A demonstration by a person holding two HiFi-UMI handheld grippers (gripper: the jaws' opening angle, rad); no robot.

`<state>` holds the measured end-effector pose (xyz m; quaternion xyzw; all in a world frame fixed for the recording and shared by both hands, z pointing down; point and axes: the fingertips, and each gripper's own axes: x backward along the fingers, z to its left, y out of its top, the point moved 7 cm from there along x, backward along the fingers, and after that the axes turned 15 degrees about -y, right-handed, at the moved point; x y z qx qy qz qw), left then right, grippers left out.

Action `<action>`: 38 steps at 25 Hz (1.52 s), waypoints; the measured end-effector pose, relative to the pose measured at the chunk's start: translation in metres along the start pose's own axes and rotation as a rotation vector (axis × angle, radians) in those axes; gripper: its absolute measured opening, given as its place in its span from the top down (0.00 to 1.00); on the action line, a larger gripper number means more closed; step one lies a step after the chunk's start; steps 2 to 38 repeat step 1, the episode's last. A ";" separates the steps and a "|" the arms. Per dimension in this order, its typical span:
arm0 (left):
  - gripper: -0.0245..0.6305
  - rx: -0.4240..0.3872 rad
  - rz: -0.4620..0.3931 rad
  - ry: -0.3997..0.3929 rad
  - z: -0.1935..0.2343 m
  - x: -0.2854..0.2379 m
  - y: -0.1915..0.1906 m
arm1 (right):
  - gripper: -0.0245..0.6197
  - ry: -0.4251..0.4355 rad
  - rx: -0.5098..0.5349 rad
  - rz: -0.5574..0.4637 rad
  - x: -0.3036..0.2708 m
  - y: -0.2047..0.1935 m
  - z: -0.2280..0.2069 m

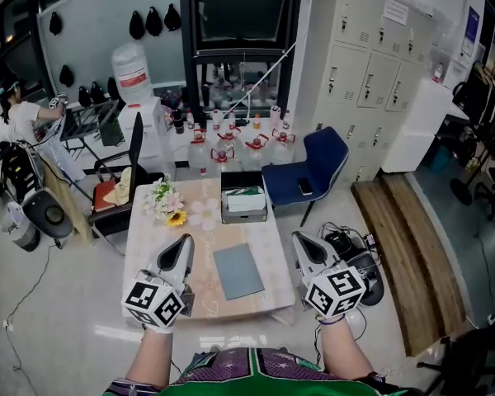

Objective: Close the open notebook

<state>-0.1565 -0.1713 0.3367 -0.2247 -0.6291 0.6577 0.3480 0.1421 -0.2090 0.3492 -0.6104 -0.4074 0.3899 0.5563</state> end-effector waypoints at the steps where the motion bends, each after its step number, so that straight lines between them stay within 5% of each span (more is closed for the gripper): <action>1: 0.94 0.000 0.000 -0.001 0.000 0.000 0.001 | 0.96 0.000 0.000 -0.001 0.000 0.001 0.000; 38: 0.94 0.000 0.000 -0.001 0.000 0.000 0.001 | 0.96 0.000 0.000 -0.001 0.000 0.001 0.000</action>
